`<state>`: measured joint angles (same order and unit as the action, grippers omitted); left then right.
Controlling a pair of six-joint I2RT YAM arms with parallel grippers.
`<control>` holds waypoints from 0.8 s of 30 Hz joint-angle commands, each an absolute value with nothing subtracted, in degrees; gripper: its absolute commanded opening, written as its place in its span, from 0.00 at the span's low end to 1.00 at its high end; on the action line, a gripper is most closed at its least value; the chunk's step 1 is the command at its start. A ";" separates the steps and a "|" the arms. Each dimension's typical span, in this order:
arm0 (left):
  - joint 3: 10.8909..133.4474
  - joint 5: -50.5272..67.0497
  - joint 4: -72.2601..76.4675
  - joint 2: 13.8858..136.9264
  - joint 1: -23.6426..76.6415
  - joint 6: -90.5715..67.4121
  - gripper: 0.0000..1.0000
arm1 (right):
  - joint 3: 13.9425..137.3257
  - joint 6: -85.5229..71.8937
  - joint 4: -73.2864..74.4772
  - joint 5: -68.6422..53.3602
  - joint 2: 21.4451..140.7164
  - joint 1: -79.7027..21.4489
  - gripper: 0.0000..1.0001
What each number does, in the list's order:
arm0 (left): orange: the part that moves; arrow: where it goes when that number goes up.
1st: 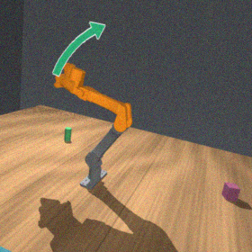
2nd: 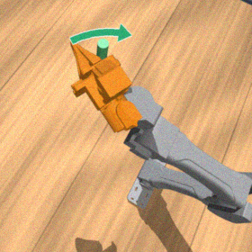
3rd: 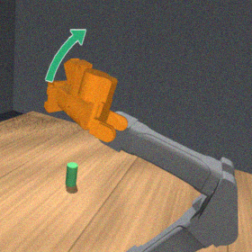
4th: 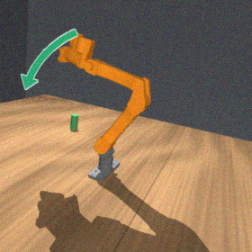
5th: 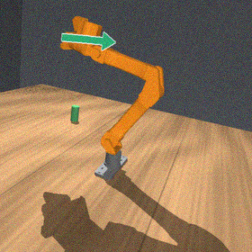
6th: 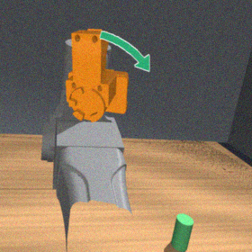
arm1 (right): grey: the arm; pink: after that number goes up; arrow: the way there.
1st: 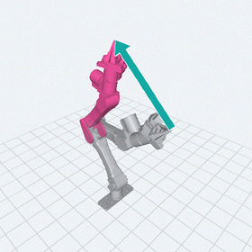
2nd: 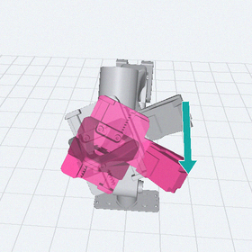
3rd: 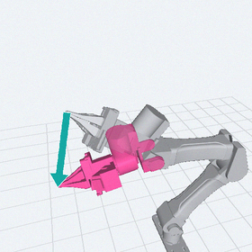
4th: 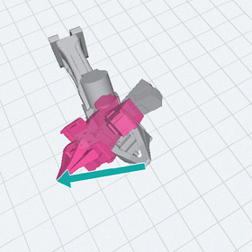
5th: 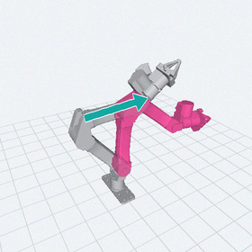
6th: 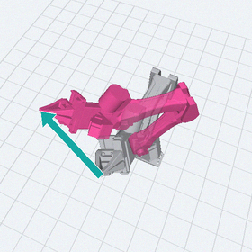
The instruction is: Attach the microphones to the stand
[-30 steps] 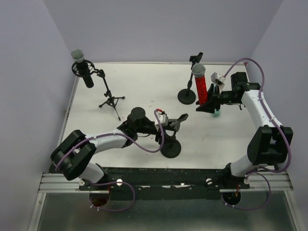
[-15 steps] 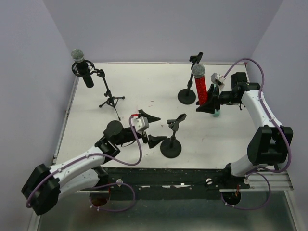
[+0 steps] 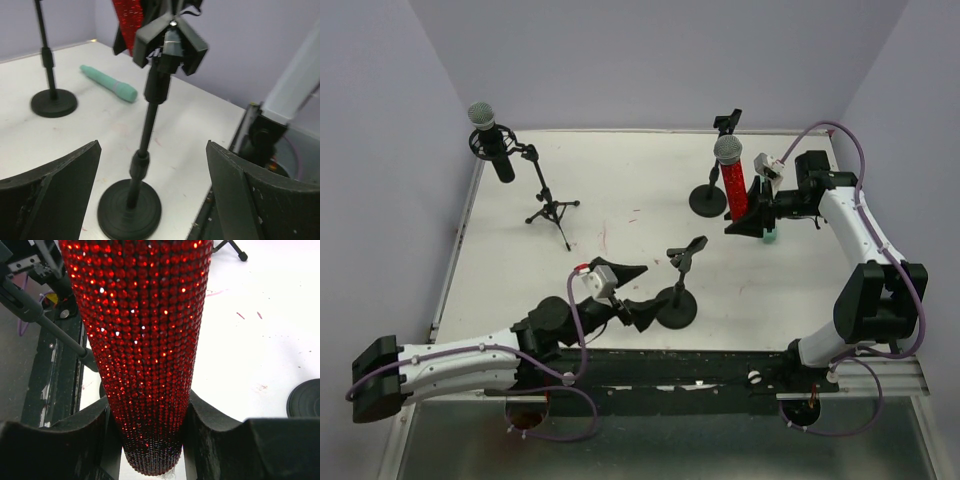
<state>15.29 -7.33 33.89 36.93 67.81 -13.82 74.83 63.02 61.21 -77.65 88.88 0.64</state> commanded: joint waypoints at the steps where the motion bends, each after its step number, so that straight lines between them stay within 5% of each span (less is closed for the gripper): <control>1: 14.94 -27.50 49.79 49.54 71.10 -4.15 0.92 | 76.11 63.90 61.79 -78.40 89.30 0.35 0.00; 5: 16.43 -27.86 63.78 61.67 71.19 -0.27 0.90 | 76.20 63.81 61.79 -78.31 89.03 0.35 0.00; 17: 22.06 -23.65 72.25 76.81 71.28 -2.11 0.71 | 76.29 64.25 62.14 -78.13 89.21 0.26 0.00; 24: 23.03 -21.80 72.69 79.63 71.19 -1.50 0.22 | 76.29 64.16 62.23 -77.96 89.30 0.26 0.00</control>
